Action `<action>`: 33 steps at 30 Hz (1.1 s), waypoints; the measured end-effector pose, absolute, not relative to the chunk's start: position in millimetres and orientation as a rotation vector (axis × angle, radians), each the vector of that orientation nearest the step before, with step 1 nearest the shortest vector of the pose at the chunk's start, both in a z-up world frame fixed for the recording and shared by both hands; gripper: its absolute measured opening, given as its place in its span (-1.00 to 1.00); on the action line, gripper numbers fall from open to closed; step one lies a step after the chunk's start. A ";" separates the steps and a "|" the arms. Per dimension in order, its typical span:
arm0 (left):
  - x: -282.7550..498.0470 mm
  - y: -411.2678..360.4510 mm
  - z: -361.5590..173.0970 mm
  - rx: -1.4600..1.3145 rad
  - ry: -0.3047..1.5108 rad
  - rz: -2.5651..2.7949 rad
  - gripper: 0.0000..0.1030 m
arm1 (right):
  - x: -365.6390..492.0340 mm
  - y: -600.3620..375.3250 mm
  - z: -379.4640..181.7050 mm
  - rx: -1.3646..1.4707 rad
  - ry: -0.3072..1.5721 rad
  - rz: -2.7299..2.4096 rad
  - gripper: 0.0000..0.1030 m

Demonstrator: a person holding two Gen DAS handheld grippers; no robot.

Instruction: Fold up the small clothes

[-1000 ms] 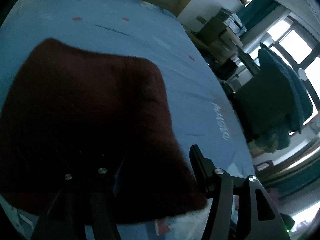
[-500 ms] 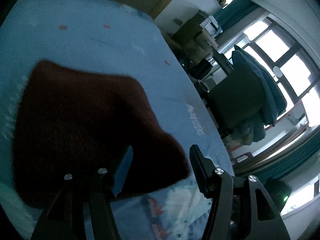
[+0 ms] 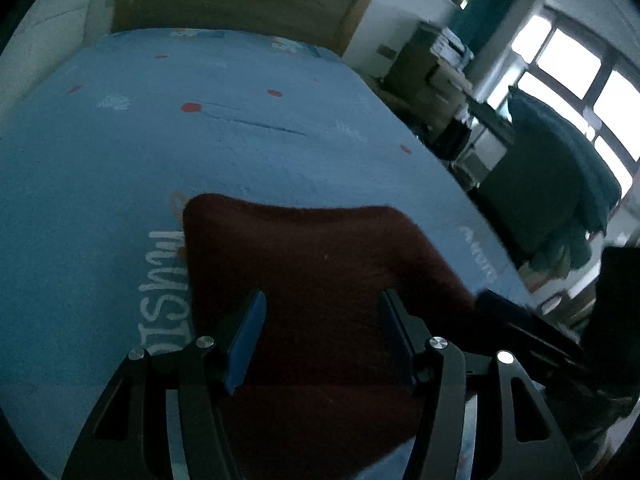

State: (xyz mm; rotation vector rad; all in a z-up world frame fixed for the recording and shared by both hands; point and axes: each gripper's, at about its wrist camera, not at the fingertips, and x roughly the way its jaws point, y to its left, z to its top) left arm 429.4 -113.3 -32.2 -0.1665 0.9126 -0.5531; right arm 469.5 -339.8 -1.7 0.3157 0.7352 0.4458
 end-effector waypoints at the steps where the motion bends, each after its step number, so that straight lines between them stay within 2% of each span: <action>1: 430.1 -117.9 -40.1 -0.144 0.917 -0.551 0.01 | 477.3 -336.8 -8.0 0.306 0.748 0.442 0.55; 8: 406.6 -136.5 -85.8 -0.026 0.886 -0.549 0.03 | 504.4 -348.3 -72.7 0.252 0.857 0.363 0.55; 14: 383.1 -144.4 -94.7 -0.014 0.865 -0.545 0.08 | 481.6 -357.4 -87.5 0.207 0.828 0.402 0.55; 25: 365.0 -153.2 -86.2 0.060 0.844 -0.551 0.08 | 464.2 -373.7 -92.0 0.210 0.823 0.428 0.55; 29: 370.5 -142.4 -71.6 0.066 0.822 -0.545 0.08 | 471.2 -376.1 -70.0 0.207 0.835 0.445 0.54; 33: 373.1 -140.4 -80.4 0.110 0.832 -0.542 0.08 | 473.8 -371.4 -53.8 0.167 0.806 0.472 0.54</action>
